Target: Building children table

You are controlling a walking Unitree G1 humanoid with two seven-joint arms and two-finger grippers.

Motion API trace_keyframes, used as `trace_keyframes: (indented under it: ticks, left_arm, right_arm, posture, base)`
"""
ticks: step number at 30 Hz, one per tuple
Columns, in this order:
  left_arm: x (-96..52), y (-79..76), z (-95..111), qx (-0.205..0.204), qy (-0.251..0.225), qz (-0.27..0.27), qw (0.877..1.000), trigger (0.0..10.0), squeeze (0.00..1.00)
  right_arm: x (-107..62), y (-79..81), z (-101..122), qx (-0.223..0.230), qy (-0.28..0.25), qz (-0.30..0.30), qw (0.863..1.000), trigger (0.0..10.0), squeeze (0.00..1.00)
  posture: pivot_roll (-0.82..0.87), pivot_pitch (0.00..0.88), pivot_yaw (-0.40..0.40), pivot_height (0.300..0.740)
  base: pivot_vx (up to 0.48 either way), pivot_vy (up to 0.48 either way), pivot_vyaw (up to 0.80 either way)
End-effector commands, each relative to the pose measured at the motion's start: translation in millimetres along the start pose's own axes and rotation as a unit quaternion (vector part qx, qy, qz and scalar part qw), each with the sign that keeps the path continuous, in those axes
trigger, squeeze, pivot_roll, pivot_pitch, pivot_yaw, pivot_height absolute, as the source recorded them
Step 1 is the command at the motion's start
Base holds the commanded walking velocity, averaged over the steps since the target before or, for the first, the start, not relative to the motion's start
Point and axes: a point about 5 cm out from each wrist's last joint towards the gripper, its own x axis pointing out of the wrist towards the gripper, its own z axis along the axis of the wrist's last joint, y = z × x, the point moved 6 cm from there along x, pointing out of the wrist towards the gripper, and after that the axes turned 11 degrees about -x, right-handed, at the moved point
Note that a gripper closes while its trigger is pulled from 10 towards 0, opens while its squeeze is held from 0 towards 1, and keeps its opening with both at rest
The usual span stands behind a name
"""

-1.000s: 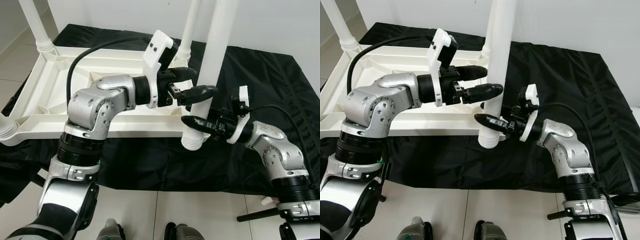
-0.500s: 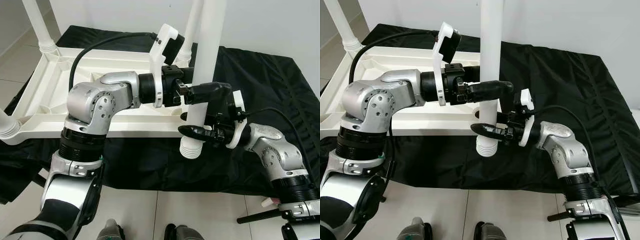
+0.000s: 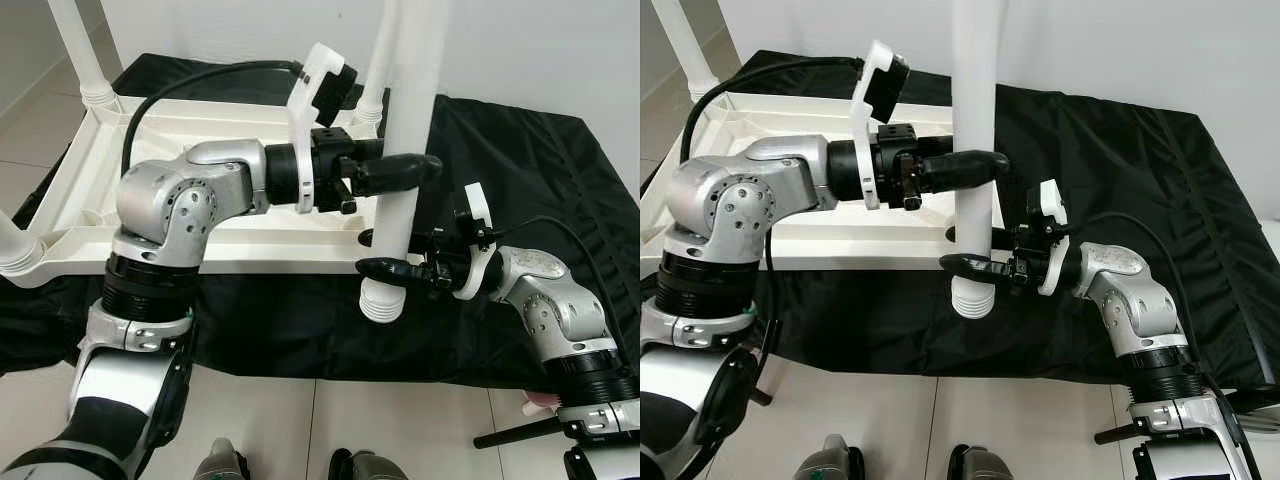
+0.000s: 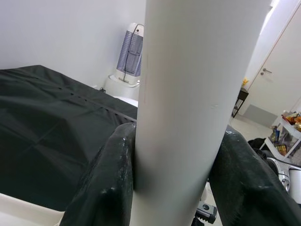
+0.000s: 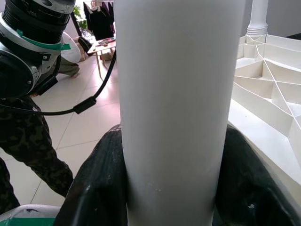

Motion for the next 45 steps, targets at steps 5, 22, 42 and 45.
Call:
trace_keyframes:
  ticks: [5,22,42,45]
  left_arm:
    - [10.9,-13.0,-3,0.02,0.024,-0.034,0.999,10.0,0.0]
    - [7.7,8.9,2,0.037,0.019,0.032,0.999,10.0,0.0]
    - [3.0,43.6,17,0.108,0.018,0.143,0.984,10.0,0.0]
    - [3.2,44.2,19,0.112,0.016,0.146,0.983,10.0,0.0]
  right_arm:
    - [-3.9,-18.0,4,-0.012,0.002,-0.049,0.999,10.0,0.0]
    - [-1.7,-32.0,2,-0.002,-0.002,-0.113,0.994,10.0,0.0]
    - [9.7,-56.4,-9,0.001,0.047,-0.232,0.972,10.0,0.0]
    - [16.5,-58.1,-7,-0.001,0.044,-0.247,0.968,10.0,0.0]
  posture:
    - [-0.01,0.08,-0.059,0.74]
    - [-0.01,0.107,-0.06,0.74]
    - [-0.02,0.126,-0.059,0.74]
    - [-0.02,0.129,-0.06,0.74]
  base:
    - [0.0,0.0,0.0]
    - [0.0,0.0,0.0]
    - [0.0,0.0,0.0]
    - [0.0,0.0,0.0]
